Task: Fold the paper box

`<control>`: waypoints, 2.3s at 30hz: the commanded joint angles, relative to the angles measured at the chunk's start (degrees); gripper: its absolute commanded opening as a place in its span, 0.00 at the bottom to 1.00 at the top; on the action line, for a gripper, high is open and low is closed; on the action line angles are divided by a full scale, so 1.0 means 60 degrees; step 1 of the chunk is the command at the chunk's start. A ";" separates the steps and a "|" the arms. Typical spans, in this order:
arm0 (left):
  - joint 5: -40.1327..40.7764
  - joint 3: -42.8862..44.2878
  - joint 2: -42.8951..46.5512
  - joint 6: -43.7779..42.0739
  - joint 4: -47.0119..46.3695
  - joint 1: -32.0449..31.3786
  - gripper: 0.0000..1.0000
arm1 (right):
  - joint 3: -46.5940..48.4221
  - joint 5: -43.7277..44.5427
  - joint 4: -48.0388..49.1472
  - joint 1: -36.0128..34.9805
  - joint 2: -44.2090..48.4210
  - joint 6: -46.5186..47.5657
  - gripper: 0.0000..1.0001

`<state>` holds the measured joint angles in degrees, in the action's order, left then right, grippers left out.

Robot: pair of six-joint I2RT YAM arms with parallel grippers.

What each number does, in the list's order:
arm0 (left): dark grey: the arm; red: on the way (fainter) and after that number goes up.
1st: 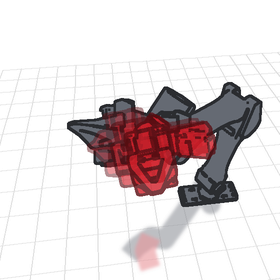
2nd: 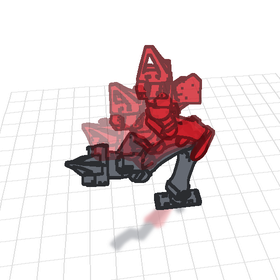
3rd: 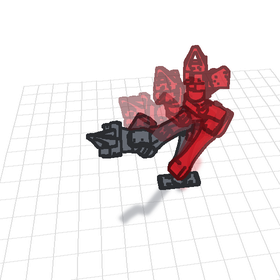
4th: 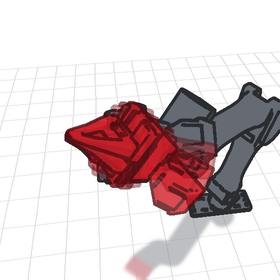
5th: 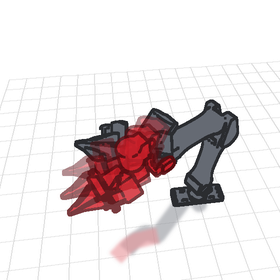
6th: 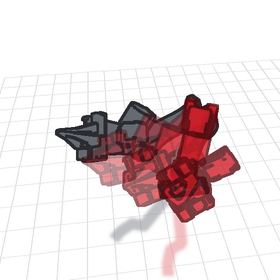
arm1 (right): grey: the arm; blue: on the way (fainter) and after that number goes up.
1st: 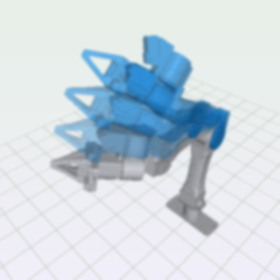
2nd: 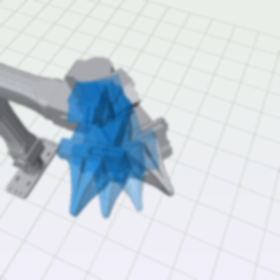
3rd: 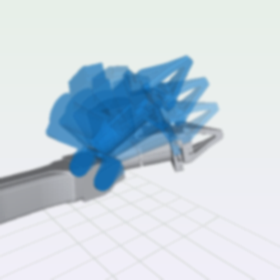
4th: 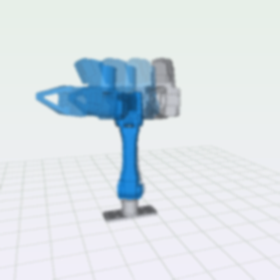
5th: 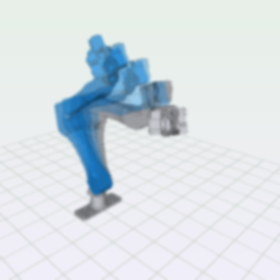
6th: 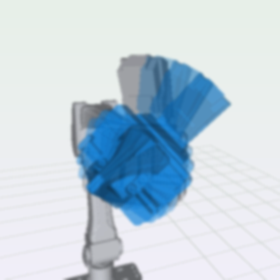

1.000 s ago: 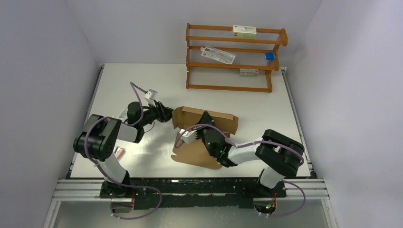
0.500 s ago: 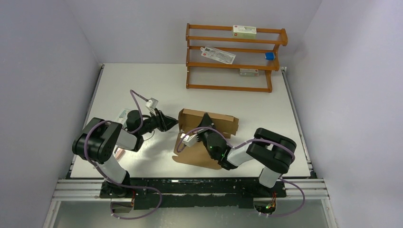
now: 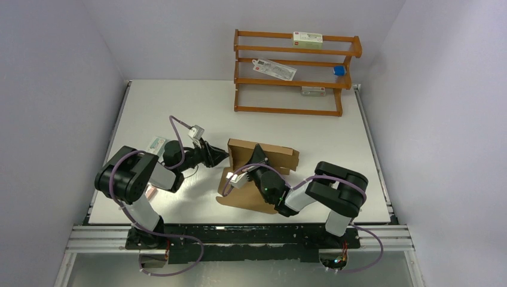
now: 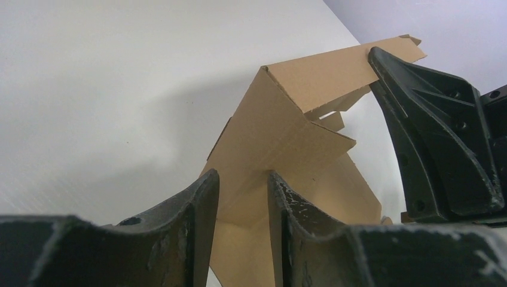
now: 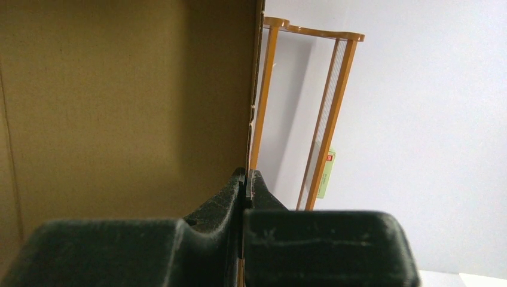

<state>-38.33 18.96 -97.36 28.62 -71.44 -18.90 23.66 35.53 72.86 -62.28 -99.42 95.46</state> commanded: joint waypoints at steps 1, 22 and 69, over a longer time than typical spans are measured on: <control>0.0515 0.0266 -0.0154 -0.0614 -0.0597 -0.0250 0.41 | -0.0038 -0.0281 -0.0064 -0.0210 0.0020 0.0026 0.00; 0.1356 0.0827 -0.1863 -0.0857 -0.2604 -0.0999 0.41 | 0.0281 -0.0826 -0.2587 -0.0302 0.0680 -0.1146 0.00; 1.0208 0.0725 -0.3295 0.0466 -0.5519 -0.3481 0.09 | 0.2043 -0.3036 -0.8428 -0.0415 0.1637 -0.4558 0.00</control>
<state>12.23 24.95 -114.02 29.71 -87.99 -37.80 36.58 29.52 32.47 -63.07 -88.20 72.58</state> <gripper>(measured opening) 0.234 0.017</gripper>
